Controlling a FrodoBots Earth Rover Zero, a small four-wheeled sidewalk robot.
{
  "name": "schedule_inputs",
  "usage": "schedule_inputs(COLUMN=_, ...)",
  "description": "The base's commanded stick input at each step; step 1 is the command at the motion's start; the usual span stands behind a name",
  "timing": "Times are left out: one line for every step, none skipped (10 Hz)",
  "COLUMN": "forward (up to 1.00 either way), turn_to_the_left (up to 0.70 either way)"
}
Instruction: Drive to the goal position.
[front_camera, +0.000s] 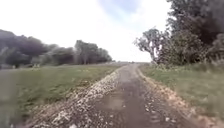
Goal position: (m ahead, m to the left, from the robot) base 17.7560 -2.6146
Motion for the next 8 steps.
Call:
schedule_inputs(forward=0.85, turn_to_the_left=-0.19)
schedule_inputs(forward=0.85, turn_to_the_left=0.00)
schedule_inputs(forward=0.85, turn_to_the_left=0.00)
schedule_inputs(forward=0.85, turn_to_the_left=0.00)
schedule_inputs(forward=0.85, turn_to_the_left=0.00)
schedule_inputs(forward=0.85, turn_to_the_left=0.00)
schedule_inputs(forward=0.85, turn_to_the_left=0.00)
schedule_inputs(forward=0.85, turn_to_the_left=0.00)
